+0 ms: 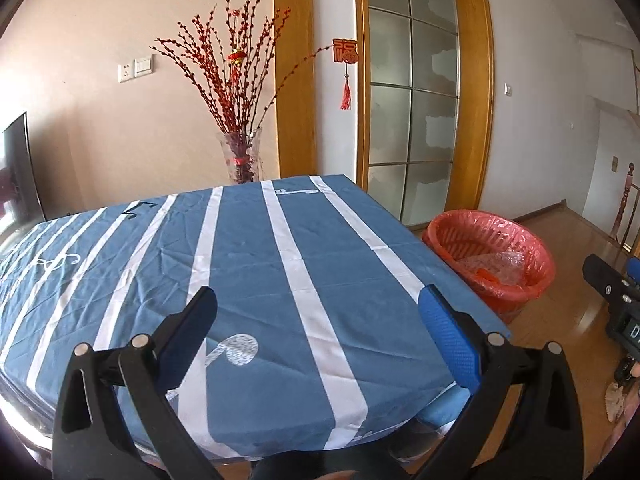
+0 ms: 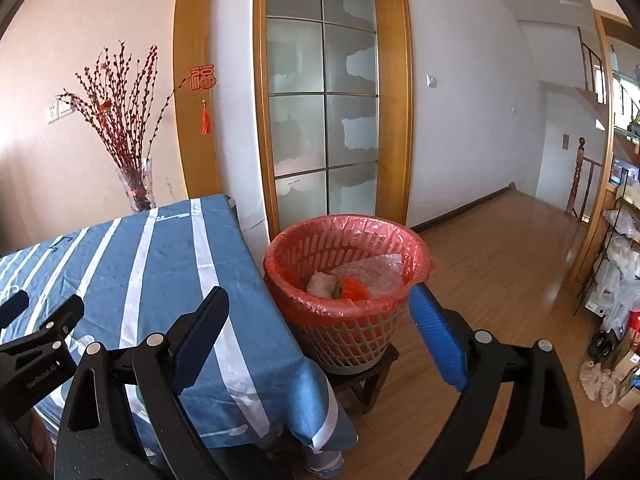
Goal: Collect trash
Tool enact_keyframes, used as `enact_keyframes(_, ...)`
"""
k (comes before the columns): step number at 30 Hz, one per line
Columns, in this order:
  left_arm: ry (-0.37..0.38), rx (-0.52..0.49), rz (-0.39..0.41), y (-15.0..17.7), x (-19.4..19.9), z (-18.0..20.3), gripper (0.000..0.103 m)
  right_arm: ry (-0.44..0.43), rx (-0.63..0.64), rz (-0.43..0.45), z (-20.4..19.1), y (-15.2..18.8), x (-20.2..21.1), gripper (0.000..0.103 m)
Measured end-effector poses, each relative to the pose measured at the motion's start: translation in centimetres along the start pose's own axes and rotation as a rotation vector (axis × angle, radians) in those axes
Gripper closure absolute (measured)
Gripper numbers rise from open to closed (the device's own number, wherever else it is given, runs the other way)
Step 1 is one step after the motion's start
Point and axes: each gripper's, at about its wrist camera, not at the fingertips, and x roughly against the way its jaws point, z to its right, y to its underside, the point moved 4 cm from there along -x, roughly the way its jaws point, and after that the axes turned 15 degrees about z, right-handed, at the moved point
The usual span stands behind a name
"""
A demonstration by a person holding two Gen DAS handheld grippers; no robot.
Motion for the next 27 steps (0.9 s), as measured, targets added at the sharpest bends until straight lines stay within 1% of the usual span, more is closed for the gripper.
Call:
enact_keyframes(9, -0.018, 0.008, 0.021, 0.4, 1.4, -0.4, 0.004, 0.018, 0.005, 0.001, -0.1, 0.6, 1.1, 0.012)
enact_keyframes(17, -0.023, 0.014, 0.019, 1.0, 1.9, -0.8, 0.004, 0.016, 0.008, -0.013, -0.4, 1.4, 1.6, 0.012)
enact_keyframes(27, -0.042, 0.014, 0.022, 1.4, 2.3, -1.0, 0.004, 0.034, 0.016, -0.024, -0.3, 1.9, 1.8, 0.012)
